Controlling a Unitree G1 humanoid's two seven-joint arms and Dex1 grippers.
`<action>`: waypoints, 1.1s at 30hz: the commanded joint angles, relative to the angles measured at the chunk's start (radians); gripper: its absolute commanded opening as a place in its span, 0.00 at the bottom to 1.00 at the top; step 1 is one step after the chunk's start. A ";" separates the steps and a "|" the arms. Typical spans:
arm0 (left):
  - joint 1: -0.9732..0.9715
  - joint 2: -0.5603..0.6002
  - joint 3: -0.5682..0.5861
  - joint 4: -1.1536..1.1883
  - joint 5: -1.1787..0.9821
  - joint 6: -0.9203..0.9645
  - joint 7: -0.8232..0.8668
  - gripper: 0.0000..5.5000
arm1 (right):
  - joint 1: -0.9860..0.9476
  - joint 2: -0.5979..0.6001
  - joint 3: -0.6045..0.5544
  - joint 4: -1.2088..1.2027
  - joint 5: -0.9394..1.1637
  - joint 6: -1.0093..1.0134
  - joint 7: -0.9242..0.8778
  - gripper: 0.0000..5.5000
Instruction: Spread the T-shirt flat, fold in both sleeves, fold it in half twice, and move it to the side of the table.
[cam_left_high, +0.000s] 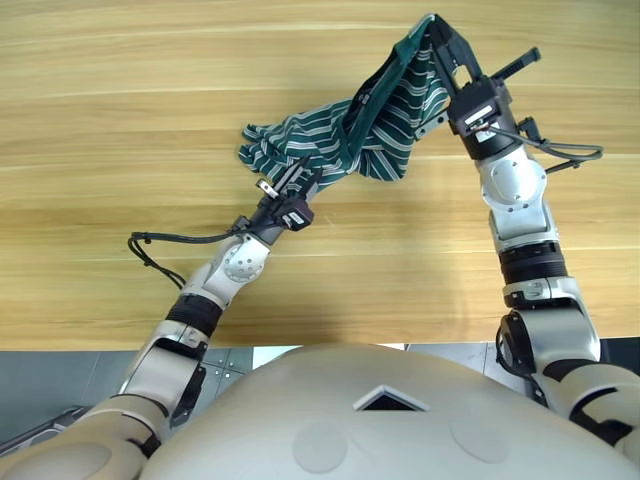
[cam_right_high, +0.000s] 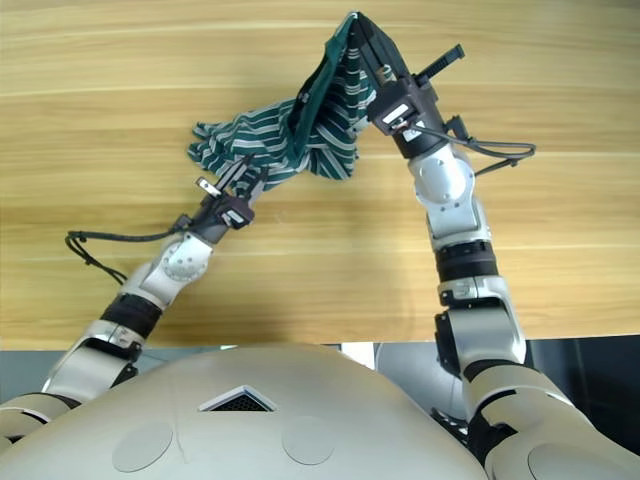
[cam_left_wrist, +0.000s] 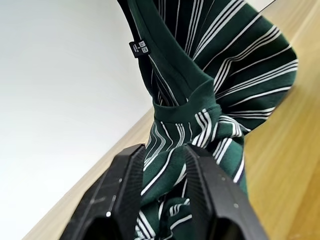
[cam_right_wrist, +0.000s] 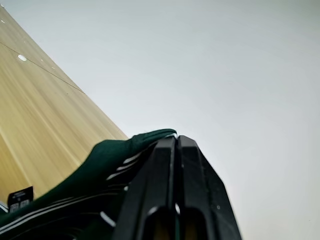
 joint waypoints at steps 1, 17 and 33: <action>0.080 0.087 -0.009 0.061 0.070 0.191 -0.088 0.26 | -0.008 0.017 0.004 -0.055 0.005 -0.009 0.000 0.00; 0.058 0.043 -0.061 0.099 0.026 0.168 -0.131 0.29 | -0.009 0.029 0.011 -0.176 0.047 0.009 0.035 0.00; 0.010 -0.007 -0.085 0.166 0.040 0.175 -0.063 0.62 | -0.032 0.033 0.017 -0.099 0.022 -0.017 0.027 0.00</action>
